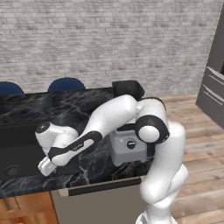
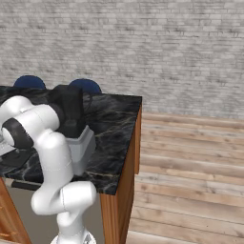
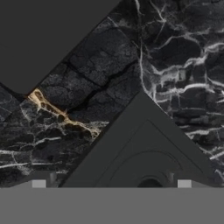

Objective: Close the lid blender by securely placing the lid on top.

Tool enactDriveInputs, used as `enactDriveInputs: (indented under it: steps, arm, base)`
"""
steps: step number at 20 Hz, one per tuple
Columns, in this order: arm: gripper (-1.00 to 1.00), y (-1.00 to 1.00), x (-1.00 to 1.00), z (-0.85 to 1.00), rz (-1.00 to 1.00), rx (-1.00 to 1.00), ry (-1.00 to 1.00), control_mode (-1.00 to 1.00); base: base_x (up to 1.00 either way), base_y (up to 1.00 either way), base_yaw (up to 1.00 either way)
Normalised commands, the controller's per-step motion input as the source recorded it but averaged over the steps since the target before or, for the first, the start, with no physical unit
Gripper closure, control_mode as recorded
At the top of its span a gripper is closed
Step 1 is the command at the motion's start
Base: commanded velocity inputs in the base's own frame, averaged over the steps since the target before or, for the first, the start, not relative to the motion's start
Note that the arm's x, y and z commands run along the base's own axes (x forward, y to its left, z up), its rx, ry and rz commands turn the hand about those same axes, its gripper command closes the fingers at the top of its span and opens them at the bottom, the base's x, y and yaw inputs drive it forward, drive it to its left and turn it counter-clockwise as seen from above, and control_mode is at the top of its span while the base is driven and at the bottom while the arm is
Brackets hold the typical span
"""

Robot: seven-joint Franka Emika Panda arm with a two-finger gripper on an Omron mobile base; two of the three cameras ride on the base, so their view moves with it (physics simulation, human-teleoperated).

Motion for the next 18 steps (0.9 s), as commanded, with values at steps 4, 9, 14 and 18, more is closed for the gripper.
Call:
enactDriveInputs:
  steps: [4,9,14,18]
  arm:
    - [-1.00,-0.03,0.33,0.00,-0.04,0.10,0.00,-1.00]
    - [-1.00,0.00,0.06,0.02,-0.02,0.09,0.01,-1.00]
    - [-1.00,0.00,0.00,0.00,-0.03,0.07,0.02,-1.00]
    - [-1.00,0.00,0.00,0.10,-0.11,-0.01,0.05,-1.00]
  base:
    - [0.00,0.00,0.00]
    - [0.00,0.00,0.00]
    - [0.00,0.00,0.00]
    - [0.00,0.00,0.00]
